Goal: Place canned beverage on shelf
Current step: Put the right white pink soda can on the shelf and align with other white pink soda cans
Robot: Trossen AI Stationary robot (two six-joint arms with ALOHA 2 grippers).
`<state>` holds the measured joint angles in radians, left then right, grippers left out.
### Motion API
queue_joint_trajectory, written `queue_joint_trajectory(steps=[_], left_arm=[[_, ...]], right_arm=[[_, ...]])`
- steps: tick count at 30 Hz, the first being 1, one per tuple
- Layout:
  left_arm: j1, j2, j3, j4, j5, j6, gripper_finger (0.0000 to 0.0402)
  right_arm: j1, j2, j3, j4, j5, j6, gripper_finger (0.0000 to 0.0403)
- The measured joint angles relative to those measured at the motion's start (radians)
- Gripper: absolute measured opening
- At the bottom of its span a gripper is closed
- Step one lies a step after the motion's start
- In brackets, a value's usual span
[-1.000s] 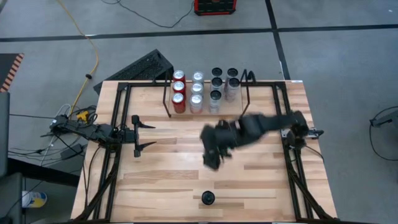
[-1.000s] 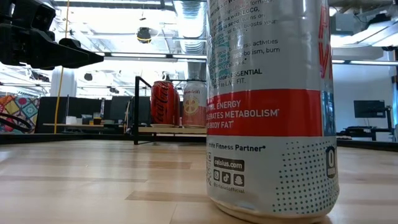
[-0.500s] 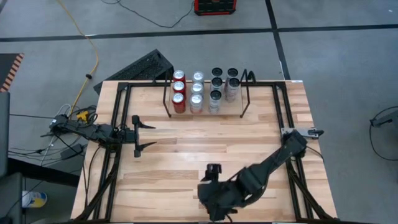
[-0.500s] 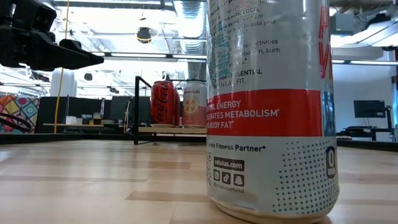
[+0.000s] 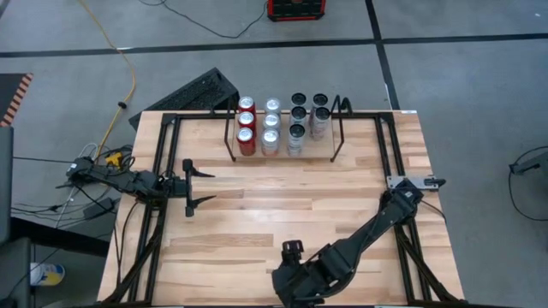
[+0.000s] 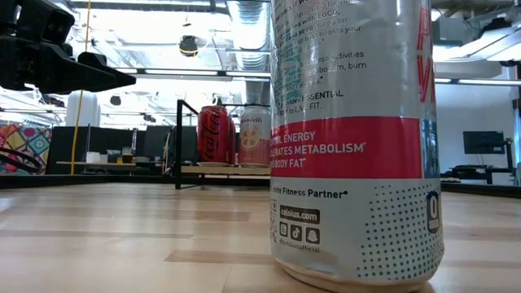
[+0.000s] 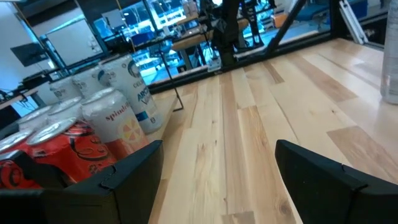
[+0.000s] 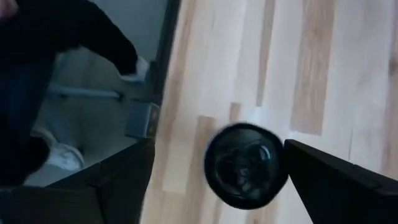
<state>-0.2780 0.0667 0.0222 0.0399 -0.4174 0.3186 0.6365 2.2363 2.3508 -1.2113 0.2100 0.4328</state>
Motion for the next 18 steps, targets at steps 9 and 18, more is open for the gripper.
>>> queue_joint_trajectory(steps=[9,18], left_arm=[[0.0,0.005,0.0,0.0,0.0,0.0,0.0297],[0.0,0.005,0.0,0.0,0.0,0.0,0.0297]], right_arm=[[0.006,0.012,-0.002,-0.023,0.051,-0.016,0.038],[0.011,0.012,-0.002,-0.055,0.057,-0.02,0.038]])
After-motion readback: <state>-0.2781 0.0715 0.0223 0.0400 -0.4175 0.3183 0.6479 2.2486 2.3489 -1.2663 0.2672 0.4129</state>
